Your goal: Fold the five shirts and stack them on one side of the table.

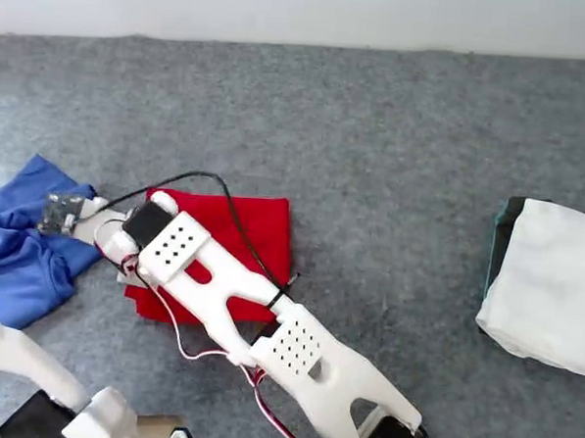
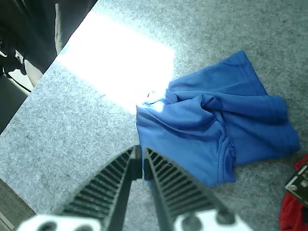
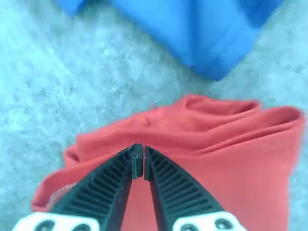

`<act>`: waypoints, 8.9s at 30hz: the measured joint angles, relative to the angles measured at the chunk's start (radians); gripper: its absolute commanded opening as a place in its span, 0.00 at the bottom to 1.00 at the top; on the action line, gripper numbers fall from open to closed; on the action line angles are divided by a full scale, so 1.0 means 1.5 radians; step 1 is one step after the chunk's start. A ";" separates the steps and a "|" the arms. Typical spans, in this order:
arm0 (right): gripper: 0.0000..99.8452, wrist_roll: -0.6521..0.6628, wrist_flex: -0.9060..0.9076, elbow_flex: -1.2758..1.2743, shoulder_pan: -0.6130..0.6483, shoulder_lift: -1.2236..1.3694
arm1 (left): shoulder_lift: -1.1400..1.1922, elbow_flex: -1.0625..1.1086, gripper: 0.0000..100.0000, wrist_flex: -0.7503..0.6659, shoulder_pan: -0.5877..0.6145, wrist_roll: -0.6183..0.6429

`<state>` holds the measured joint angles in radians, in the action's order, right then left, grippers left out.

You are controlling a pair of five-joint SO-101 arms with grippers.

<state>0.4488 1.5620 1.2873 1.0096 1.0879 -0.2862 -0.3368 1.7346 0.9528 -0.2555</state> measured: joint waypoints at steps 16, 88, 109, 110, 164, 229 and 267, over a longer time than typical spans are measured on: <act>0.01 -0.110 0.129 -0.164 -0.197 -0.334 | -0.215 0.253 0.02 0.000 -0.247 0.000; 0.00 -0.709 -0.185 -0.786 -0.171 -0.363 | -0.607 0.735 0.02 -0.209 -0.220 -0.108; 0.01 -0.230 -0.007 -0.747 -0.404 -0.453 | -0.607 0.735 0.02 -0.241 -0.221 -0.110; 0.01 -0.153 -0.007 -0.748 -0.435 -0.456 | -0.607 0.735 0.02 -0.241 -0.221 -0.110; 0.55 -0.800 -0.133 -0.749 -0.459 -0.387 | -0.607 0.735 0.02 -0.241 -0.221 -0.111; 0.01 -0.033 0.121 -0.744 -0.920 -0.949 | -0.607 0.776 0.02 -0.300 -0.221 -0.160; 0.05 -0.082 0.128 -0.790 -1.115 -0.967 | -0.609 0.891 0.01 -0.300 -0.485 -0.160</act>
<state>0.3261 1.7538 0.1028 -0.6628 -0.3621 -1.1991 0.9996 1.2850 0.2256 -0.4948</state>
